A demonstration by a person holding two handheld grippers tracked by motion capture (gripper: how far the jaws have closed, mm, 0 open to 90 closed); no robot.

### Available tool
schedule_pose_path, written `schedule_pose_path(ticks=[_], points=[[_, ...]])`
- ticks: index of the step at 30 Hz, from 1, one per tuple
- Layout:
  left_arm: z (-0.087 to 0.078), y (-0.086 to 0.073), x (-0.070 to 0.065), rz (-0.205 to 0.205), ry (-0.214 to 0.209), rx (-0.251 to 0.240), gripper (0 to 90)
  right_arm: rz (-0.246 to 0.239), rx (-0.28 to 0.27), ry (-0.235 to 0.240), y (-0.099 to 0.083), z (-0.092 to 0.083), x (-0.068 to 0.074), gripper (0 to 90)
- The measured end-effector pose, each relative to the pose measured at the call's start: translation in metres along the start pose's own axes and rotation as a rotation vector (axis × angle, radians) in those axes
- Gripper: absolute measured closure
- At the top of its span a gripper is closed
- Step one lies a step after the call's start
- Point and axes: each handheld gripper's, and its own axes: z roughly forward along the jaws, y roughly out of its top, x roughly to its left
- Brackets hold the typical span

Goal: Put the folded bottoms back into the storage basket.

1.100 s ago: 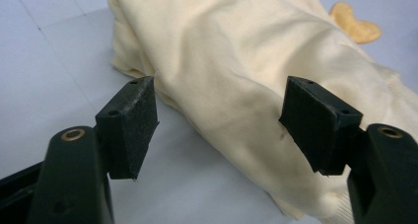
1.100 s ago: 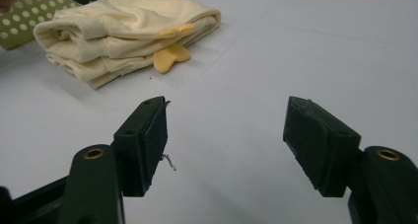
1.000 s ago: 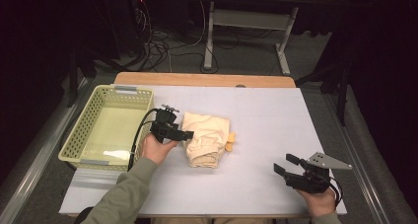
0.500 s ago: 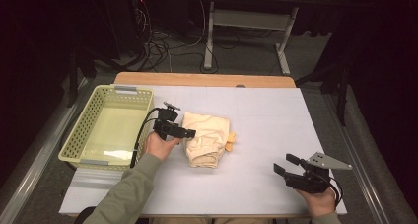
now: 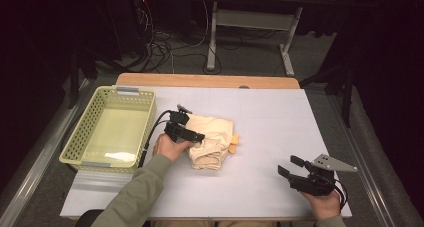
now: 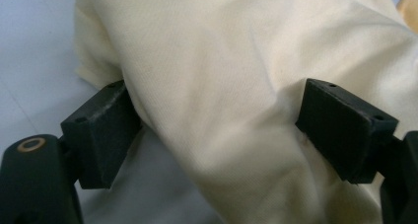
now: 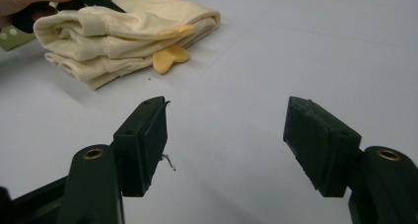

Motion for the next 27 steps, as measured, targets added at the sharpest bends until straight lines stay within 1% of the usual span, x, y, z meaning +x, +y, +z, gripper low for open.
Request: schedule_pose_path(ticks=[4,8,11,13,17,19,21,24,27], points=[[0.008,0.002,0.000,-0.002,-0.001,0.020,15.2,0.001,-0.002,0.000,0.000,0.000,-0.001,33.6],[0.018,0.005,-0.004,0.000,-0.001,0.045,15.3,0.000,0.000,0.000,0.000,0.000,-0.001,33.6],[0.023,0.007,-0.007,0.010,0.018,0.047,15.2,0.001,0.000,-0.001,0.000,0.000,-0.001,33.6],[0.026,0.008,-0.008,0.018,0.028,0.060,15.2,0.001,-0.001,-0.001,0.000,0.000,-0.001,33.6],[0.027,0.010,-0.008,0.019,0.033,0.073,16.7,-0.001,-0.001,-0.002,0.000,0.000,-0.001,33.6],[0.029,0.011,-0.008,0.010,0.036,0.072,18.9,0.002,0.000,-0.002,0.000,0.001,-0.001,33.7],[0.029,0.012,-0.008,0.015,0.043,0.078,21.8,0.002,0.001,-0.003,0.000,0.001,-0.001,33.7],[0.030,0.013,-0.011,0.021,0.060,0.088,30.4,-0.002,-0.001,-0.003,0.000,0.000,-0.001,33.9],[0.031,0.013,-0.011,0.018,0.053,0.091,35.4,-0.001,0.004,-0.002,0.000,0.001,-0.001,34.0]])
